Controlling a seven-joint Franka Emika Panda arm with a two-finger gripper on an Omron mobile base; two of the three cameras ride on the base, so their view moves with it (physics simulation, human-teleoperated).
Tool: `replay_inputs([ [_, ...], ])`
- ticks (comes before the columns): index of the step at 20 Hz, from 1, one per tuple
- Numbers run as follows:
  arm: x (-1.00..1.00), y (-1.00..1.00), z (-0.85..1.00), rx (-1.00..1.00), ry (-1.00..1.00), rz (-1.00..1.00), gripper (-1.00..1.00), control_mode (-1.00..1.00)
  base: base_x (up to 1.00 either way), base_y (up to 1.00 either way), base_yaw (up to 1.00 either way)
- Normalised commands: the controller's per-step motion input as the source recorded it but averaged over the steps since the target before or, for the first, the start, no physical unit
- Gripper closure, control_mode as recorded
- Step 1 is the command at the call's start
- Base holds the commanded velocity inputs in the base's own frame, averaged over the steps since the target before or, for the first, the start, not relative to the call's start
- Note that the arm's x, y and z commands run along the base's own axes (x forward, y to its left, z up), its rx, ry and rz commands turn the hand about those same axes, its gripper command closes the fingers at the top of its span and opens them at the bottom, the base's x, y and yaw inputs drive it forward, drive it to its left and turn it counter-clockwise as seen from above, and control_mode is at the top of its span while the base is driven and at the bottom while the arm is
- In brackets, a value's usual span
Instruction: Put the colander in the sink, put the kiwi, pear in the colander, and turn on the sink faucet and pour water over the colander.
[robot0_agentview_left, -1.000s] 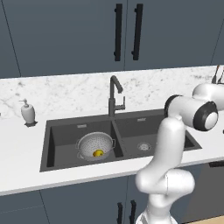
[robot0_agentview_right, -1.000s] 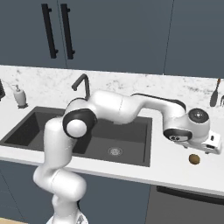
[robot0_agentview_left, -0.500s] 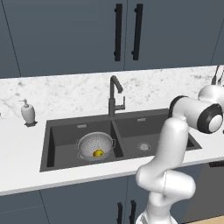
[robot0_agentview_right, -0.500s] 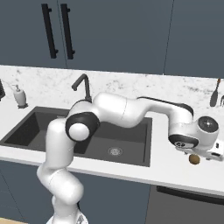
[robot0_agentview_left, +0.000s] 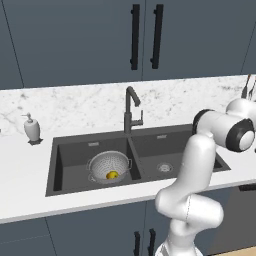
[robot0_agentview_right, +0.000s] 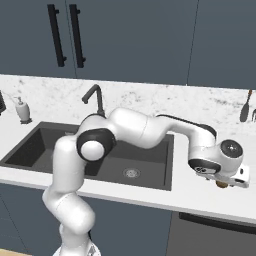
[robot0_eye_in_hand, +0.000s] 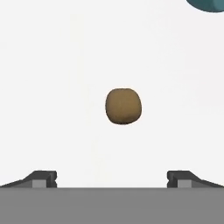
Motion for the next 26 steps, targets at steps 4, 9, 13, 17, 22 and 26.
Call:
replay_inputs([
  [4,0.35,0.00,-0.19,0.00,0.00,0.00,-1.00,-1.00,0.00,0.00,0.00],
  [9,0.39,-0.04,-0.16,0.00,0.02,0.00,-1.00,-1.00,0.00,0.00,0.00],
  [13,0.36,-0.29,-0.13,0.00,0.03,0.00,-1.00,-1.00,0.00,0.00,0.00],
  [17,0.18,-0.27,-0.19,0.00,0.04,0.00,-1.00,-1.00,0.00,0.00,0.00],
  [22,0.01,-0.14,-0.34,0.00,0.07,0.01,-1.00,-1.00,0.00,0.00,0.00],
  [26,0.00,0.00,-0.41,0.00,0.08,0.03,-1.00,-1.00,0.00,0.00,0.00],
])
